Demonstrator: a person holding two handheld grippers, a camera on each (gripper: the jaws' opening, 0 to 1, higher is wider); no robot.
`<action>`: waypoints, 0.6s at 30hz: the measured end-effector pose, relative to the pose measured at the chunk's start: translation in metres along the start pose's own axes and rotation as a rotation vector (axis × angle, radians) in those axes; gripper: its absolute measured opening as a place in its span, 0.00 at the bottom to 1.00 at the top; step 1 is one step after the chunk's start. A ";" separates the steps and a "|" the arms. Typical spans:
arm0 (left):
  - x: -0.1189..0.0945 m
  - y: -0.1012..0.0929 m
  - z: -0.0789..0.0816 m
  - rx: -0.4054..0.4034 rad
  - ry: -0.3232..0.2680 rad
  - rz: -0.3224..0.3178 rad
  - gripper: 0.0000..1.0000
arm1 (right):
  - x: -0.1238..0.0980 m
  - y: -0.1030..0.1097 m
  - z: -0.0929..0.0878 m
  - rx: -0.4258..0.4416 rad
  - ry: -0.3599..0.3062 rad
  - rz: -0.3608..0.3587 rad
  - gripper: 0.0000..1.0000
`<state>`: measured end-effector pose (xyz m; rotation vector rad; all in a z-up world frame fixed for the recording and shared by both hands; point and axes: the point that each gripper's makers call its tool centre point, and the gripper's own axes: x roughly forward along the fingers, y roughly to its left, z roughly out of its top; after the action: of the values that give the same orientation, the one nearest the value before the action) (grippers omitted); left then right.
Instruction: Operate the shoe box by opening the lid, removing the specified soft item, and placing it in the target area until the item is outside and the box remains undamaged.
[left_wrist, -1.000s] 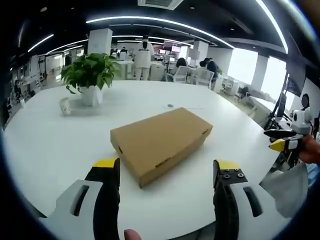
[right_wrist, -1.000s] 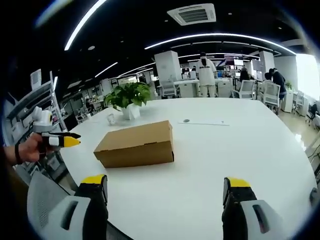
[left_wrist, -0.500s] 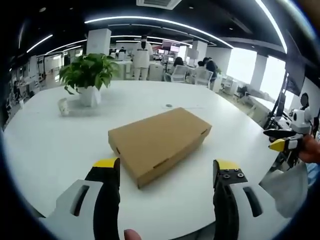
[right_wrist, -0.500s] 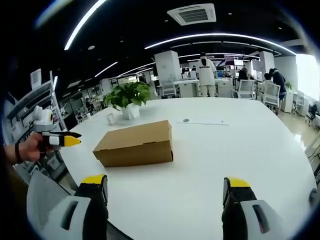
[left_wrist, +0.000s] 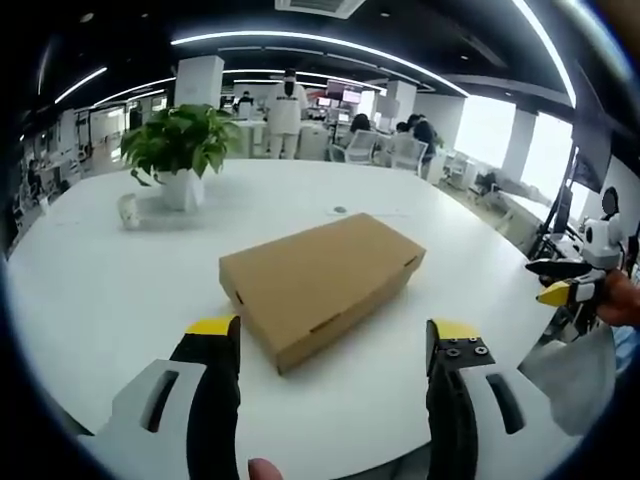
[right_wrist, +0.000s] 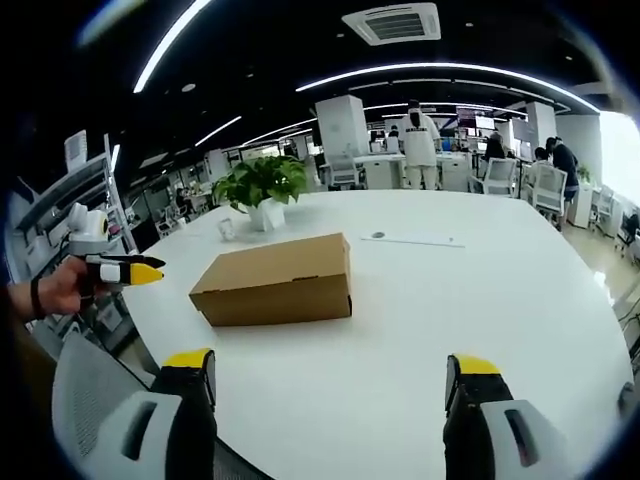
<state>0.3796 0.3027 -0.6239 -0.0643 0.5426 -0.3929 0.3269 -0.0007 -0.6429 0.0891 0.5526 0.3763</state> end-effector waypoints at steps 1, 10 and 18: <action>0.000 0.000 0.000 -0.002 -0.001 0.001 0.75 | 0.000 0.000 0.000 -0.001 0.002 0.002 0.94; 0.000 0.003 -0.004 -0.008 0.004 0.003 0.75 | 0.001 0.001 -0.003 0.000 0.008 0.009 0.92; 0.001 0.005 -0.003 -0.005 0.004 0.001 0.75 | 0.004 0.003 -0.002 -0.005 0.011 0.018 0.91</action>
<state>0.3808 0.3066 -0.6274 -0.0680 0.5480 -0.3910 0.3282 0.0037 -0.6461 0.0871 0.5616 0.3961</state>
